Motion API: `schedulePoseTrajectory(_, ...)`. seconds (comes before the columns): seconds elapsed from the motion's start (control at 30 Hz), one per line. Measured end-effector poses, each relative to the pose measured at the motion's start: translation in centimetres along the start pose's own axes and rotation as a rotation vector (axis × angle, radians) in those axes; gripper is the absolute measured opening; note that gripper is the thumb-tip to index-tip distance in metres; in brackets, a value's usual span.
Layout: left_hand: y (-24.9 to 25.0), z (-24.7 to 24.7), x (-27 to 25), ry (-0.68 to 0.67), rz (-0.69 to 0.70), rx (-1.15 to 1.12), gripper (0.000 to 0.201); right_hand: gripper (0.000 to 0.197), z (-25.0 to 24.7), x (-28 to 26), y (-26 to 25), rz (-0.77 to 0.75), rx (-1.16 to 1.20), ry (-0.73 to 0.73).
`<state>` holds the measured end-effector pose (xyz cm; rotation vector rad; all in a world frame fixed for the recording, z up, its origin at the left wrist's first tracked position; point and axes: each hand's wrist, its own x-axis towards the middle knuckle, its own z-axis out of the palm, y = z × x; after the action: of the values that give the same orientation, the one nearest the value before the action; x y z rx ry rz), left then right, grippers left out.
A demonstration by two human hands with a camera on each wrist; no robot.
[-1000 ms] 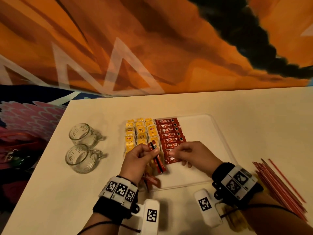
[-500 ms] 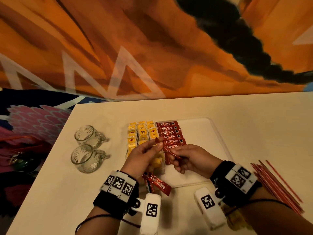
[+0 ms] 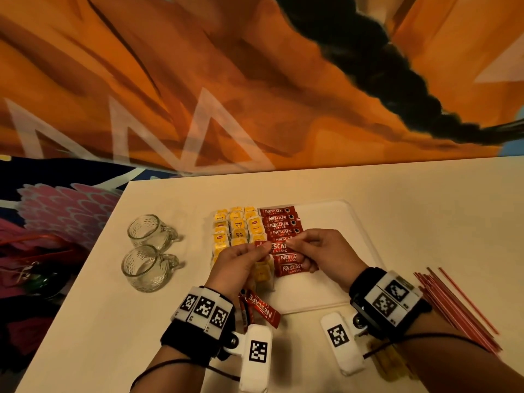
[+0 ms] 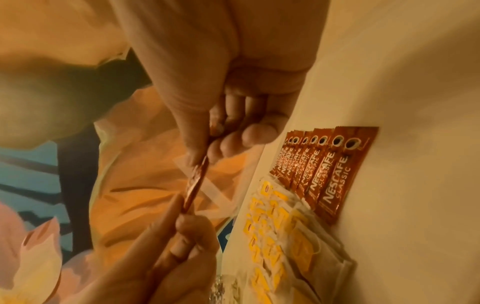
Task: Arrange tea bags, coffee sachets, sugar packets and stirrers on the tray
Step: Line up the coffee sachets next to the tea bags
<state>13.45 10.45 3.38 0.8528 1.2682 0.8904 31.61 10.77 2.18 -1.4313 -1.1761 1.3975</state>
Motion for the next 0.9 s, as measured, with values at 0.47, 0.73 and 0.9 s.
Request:
schedulePoseTrajectory(0.47,-1.1,-2.3,0.4,0.1,-0.043,-0.027,0.018,0.016,-4.9,-0.8,3.7,0.237,-0.168,0.002)
schedulePoseTrajectory(0.73,-2.0,-3.5,1.6,0.094,-0.132,-0.164,0.012,0.014,-4.8,0.4,6.8,0.331,-0.266,0.161)
schedulePoseTrajectory(0.9,-2.3,-3.4,2.1,0.088,-0.167,-0.169,0.009,0.024,-4.2,1.3,7.6,0.289,-0.288,0.216)
